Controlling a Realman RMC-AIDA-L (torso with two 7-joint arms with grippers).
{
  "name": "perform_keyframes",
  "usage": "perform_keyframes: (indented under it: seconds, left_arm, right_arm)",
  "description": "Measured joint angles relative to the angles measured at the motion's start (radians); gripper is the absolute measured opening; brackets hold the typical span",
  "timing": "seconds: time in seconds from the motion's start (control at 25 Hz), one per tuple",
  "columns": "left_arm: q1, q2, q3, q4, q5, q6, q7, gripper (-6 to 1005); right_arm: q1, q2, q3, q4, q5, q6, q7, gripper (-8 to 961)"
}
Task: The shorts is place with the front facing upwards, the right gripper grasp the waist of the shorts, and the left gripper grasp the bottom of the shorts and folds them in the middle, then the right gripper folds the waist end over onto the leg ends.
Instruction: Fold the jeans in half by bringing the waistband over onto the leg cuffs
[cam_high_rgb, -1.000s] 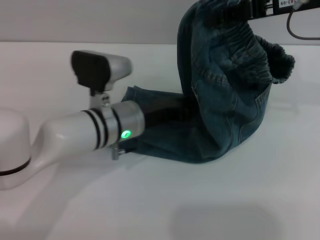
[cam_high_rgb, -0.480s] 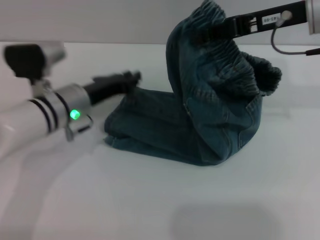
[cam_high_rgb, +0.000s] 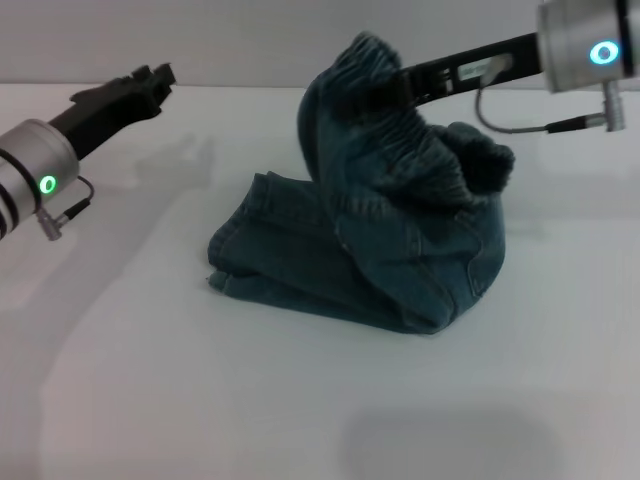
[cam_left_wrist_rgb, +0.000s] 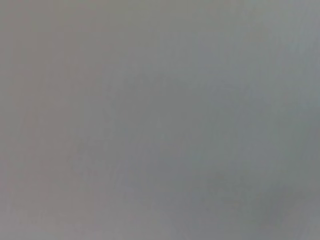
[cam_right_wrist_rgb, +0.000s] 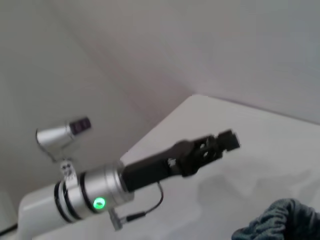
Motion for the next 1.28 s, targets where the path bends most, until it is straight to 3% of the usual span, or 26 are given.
perform_keyframes:
  seconds: [0.24,0.48,0.88,1.16,1.28]
  left_arm:
    - [-0.004,0.002,-0.006,-0.076,-0.115,0.074,0.126,289]
    - [-0.009,0.003,-0.008,-0.112,-0.137,0.098,0.152,316]
    - [-0.019,0.003,-0.017,-0.129,-0.147,0.103,0.182,332]
    - [-0.038,0.005,-0.019,-0.153,-0.148,0.104,0.2,332]
    - [-0.04,0.002,-0.019,-0.157,-0.149,0.104,0.218,332]
  right_arm:
    - [0.033,0.018,-0.052,0.003,0.0,0.031,-0.008,101]
    - [0.06,0.022,-0.067,0.017,-0.001,0.071,-0.008,294]
    - [0.068,0.04,-0.072,0.026,0.0,0.091,0.005,510]
    - [0.09,0.04,-0.126,0.036,-0.094,0.081,0.02,510]
    - [0.098,0.054,-0.139,0.01,-0.174,0.086,0.012,510]
